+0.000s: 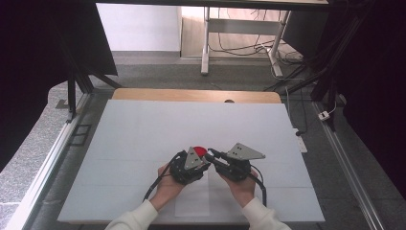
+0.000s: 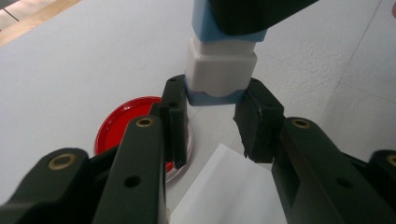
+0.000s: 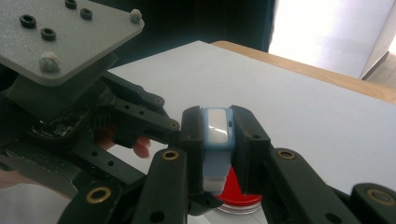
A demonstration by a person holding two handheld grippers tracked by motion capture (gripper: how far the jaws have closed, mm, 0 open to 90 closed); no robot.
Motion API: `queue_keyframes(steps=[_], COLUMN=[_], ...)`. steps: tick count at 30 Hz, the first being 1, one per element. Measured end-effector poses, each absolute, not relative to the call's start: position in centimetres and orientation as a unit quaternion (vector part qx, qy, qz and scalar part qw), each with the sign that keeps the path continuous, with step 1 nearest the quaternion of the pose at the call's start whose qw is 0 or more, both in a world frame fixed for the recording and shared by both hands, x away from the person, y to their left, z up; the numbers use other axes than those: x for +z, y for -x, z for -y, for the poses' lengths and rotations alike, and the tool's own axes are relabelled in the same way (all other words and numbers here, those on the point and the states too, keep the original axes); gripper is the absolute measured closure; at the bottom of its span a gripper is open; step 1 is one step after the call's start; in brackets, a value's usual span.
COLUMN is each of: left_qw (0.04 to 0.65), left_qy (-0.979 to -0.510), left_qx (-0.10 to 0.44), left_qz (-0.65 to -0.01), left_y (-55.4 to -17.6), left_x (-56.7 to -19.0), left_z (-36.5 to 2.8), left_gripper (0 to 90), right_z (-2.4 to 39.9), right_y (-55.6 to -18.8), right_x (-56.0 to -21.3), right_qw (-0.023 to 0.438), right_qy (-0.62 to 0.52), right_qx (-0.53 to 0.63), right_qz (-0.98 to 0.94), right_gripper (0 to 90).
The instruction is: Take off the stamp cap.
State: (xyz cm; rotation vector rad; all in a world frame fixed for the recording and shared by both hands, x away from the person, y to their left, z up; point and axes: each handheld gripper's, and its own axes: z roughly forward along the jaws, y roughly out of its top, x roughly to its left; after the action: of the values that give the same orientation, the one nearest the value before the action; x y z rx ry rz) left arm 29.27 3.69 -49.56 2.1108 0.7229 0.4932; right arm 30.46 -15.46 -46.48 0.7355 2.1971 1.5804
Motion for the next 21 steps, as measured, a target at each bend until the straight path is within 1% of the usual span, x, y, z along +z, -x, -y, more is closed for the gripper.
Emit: queue_keyframes(steps=[4, 9, 21], left_qw=[0.413, 0.402, 0.397], left_qy=[-0.841, -0.846, -0.851], left_qx=[0.198, 0.214, 0.217], left_qz=[-0.287, -0.277, -0.268], left_y=[-29.23, -29.14, -29.2], left_x=[-49.65, -49.71, -49.87], left_z=[-3.6, -3.47, -3.49], left_gripper=[65.5, 65.8, 66.0], right_z=[15.47, 15.45, 15.35], right_y=[-30.39, -30.49, -30.61], right_x=[-46.55, -46.56, -46.61], right_qw=[0.169, 0.166, 0.161], right_qy=[-0.26, -0.26, -0.266], right_qx=[0.556, 0.551, 0.547], right_qz=[-0.771, -0.775, -0.778], right_gripper=[75.1, 75.1, 75.1])
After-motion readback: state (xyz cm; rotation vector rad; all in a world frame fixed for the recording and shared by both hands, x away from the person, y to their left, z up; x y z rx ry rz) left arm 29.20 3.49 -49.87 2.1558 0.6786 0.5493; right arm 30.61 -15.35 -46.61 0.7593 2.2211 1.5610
